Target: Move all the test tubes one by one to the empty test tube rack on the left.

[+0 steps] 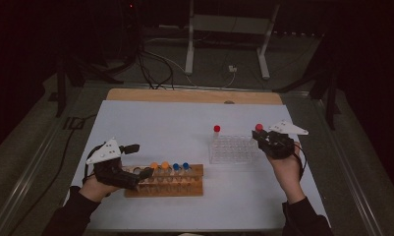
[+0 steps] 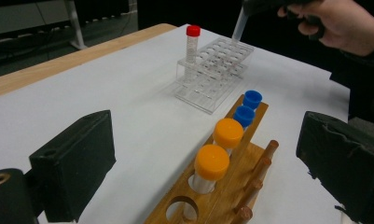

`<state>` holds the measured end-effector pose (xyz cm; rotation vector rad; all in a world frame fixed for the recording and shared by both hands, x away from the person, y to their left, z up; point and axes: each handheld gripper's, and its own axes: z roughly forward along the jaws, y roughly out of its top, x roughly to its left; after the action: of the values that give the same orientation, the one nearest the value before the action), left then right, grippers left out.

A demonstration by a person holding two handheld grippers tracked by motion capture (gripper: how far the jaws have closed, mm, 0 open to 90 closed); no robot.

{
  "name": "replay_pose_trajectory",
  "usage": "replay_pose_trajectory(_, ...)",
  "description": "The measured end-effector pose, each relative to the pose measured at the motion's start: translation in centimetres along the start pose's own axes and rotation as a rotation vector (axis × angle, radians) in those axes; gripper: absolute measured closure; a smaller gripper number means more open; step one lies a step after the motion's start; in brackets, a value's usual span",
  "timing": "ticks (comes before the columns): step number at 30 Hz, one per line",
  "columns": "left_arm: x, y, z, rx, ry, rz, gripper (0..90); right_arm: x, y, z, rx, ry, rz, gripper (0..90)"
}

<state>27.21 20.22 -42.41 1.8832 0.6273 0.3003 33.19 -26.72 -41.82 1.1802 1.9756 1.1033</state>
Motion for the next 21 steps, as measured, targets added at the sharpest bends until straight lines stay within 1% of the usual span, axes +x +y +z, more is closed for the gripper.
replay_pose_trajectory(2,0.0,0.0,0.0,0.001,0.001,-0.001,5.3,0.2,0.4,-0.4,-0.01,0.003,-0.005,74.8)
replay_pose_trajectory(3,0.0,0.1,0.0,0.002,0.001,0.002,5.3,0.2,0.5,-0.5,-0.016,0.017,0.007,74.8)
replay_pose_trajectory(4,0.0,0.1,0.1,0.003,0.001,0.002,5.3,0.3,0.7,-0.6,-0.017,0.008,0.005,74.8)
replay_pose_trajectory(5,0.0,0.1,0.1,0.003,0.0,0.003,5.3,0.5,0.8,-0.7,-0.018,-0.005,-0.011,74.8)
replay_pose_trajectory(7,0.0,0.1,0.1,0.003,0.001,0.002,5.3,0.7,0.9,-0.8,-0.024,0.01,-0.012,74.8)
replay_pose_trajectory(8,0.0,0.2,0.1,0.002,0.001,0.003,5.3,0.8,1.1,-0.8,-0.026,0.009,-0.017,74.8)
replay_pose_trajectory(15,0.0,0.8,0.1,0.003,-0.011,0.011,5.3,2.0,2.1,-1.0,-0.044,0.07,-0.031,74.9)
replay_pose_trajectory(18,0.0,1.2,0.2,0.004,-0.013,0.016,5.4,2.7,2.5,-0.9,-0.049,0.103,-0.04,74.9)
replay_pose_trajectory(19,0.0,1.4,0.2,0.003,-0.014,0.009,5.4,3.0,2.7,-0.8,-0.05,0.118,-0.046,74.9)
replay_pose_trajectory(21,0.0,1.7,0.3,0.003,-0.012,0.011,5.4,3.7,3.0,-0.5,-0.055,0.142,-0.057,74.9)
